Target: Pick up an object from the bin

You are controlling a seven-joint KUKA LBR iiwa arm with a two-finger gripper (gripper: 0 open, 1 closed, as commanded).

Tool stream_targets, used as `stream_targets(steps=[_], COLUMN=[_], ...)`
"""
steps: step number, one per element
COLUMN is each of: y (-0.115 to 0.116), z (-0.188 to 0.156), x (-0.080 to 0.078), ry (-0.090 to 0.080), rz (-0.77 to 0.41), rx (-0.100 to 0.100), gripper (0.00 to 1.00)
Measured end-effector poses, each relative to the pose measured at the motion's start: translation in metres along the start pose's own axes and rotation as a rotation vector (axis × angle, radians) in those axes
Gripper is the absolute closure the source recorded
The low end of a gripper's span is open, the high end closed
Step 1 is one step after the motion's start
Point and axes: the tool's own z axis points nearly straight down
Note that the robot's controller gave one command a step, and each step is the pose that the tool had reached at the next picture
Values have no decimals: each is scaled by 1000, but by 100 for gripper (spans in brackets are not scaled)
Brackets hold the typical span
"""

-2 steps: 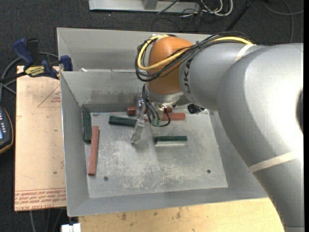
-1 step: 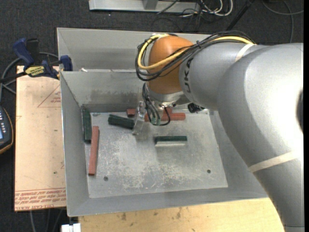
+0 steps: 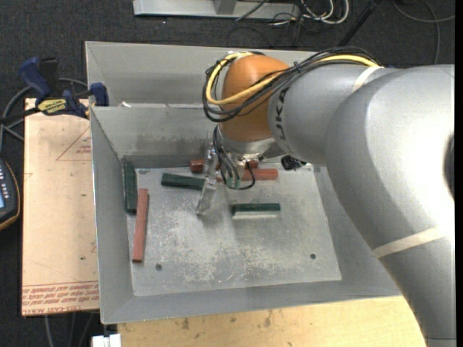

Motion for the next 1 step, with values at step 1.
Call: stream_targets(steps=[1], y=[0], z=[-2], x=[-2], ry=[-7], rz=[1], rx=[-2], gripper=[100])
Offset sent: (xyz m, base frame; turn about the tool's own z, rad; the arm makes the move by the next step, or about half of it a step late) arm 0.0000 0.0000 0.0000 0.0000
